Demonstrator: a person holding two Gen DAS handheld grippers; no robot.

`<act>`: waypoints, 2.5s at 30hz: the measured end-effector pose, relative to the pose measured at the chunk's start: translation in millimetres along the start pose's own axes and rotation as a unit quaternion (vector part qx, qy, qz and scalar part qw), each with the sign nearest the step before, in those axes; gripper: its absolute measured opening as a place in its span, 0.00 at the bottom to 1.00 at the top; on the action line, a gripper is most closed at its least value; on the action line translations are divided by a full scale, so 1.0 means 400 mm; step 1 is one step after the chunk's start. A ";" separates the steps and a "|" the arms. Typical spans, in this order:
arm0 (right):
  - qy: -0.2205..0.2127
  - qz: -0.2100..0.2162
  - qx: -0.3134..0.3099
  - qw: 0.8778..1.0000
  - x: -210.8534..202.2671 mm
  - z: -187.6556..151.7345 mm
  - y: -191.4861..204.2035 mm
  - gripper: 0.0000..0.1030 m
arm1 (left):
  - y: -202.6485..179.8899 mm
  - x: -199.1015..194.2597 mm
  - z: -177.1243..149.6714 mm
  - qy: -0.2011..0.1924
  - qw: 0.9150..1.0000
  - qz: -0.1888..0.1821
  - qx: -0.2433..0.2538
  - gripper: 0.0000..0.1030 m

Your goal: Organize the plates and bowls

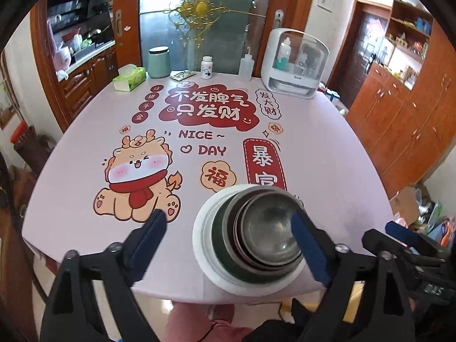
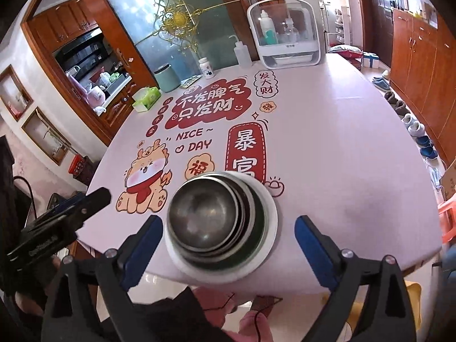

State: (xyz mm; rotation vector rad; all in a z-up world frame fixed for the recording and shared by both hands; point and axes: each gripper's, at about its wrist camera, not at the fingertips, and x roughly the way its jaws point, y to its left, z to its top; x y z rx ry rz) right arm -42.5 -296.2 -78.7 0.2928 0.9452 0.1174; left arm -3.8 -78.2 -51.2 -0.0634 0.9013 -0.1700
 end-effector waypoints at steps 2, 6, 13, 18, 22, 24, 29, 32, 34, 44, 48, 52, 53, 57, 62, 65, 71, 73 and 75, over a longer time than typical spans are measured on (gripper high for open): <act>-0.001 0.001 -0.008 1.000 -0.021 -0.018 0.018 0.94 | -0.007 -0.015 -0.010 -0.004 1.000 0.007 0.007 0.88; -0.016 -0.041 -0.013 0.999 -0.050 -0.055 0.042 0.94 | -0.020 -0.045 -0.039 -0.016 0.999 0.026 0.019 0.88; -0.026 -0.073 -0.029 0.997 -0.074 -0.081 0.077 0.95 | -0.013 -0.101 -0.058 -0.031 0.997 0.071 0.012 0.89; -0.021 -0.075 -0.044 0.996 -0.074 -0.094 0.098 0.95 | -0.006 -0.119 -0.082 -0.035 0.994 0.098 0.010 0.93; -0.018 -0.071 -0.049 0.996 -0.071 -0.098 0.106 0.98 | 0.009 -0.125 -0.092 -0.034 0.994 0.106 -0.001 0.99; -0.016 -0.068 -0.048 0.996 -0.068 -0.099 0.107 1.00 | 0.016 -0.124 -0.093 -0.034 0.994 0.105 -0.004 0.99; -0.009 -0.061 -0.047 0.997 -0.059 -0.097 0.115 1.00 | 0.020 -0.123 -0.090 -0.035 0.994 0.104 -0.003 0.99; -0.013 -0.061 -0.047 0.997 -0.061 -0.095 0.121 1.00 | 0.022 -0.119 -0.086 -0.037 0.994 0.103 -0.003 0.99; -0.012 -0.057 -0.048 0.997 -0.058 -0.093 0.126 1.00 | 0.027 -0.119 -0.084 -0.040 0.994 0.099 -0.006 0.99; -0.008 -0.054 -0.050 0.997 -0.052 -0.090 0.136 1.00 | 0.037 -0.122 -0.083 -0.043 0.994 0.096 -0.012 0.99; -0.007 -0.050 -0.051 0.997 -0.046 -0.087 0.141 1.00 | 0.036 -0.124 -0.082 -0.045 0.994 0.097 -0.012 0.99; -0.007 -0.047 -0.054 0.997 -0.042 -0.084 0.141 1.00 | 0.036 -0.124 -0.079 -0.045 0.994 0.098 -0.014 0.99; -0.007 -0.046 -0.055 0.997 -0.041 -0.083 0.141 1.00 | 0.036 -0.124 -0.079 -0.045 0.994 0.098 -0.013 0.99; -0.006 -0.046 -0.054 0.997 -0.040 -0.082 0.139 1.00 | 0.035 -0.123 -0.078 -0.044 0.994 0.097 -0.013 0.99; -0.004 -0.048 -0.050 0.998 -0.035 -0.080 0.128 1.00 | 0.025 -0.121 -0.073 -0.043 0.994 0.096 -0.012 0.99; -0.004 -0.048 -0.049 0.998 -0.033 -0.079 0.122 1.00 | 0.015 -0.117 -0.072 -0.043 0.995 0.095 -0.009 0.99; 0.000 -0.050 -0.043 0.998 -0.026 -0.075 0.102 1.00 | -0.002 -0.105 -0.068 -0.039 0.995 0.092 -0.004 0.99; 0.002 -0.050 -0.042 0.998 -0.028 -0.075 0.100 1.00 | -0.005 -0.102 -0.066 -0.037 0.995 0.093 -0.004 0.99; 0.003 -0.050 -0.041 0.998 -0.026 -0.073 0.098 1.00 | -0.005 -0.102 -0.066 -0.036 0.995 0.093 -0.004 0.99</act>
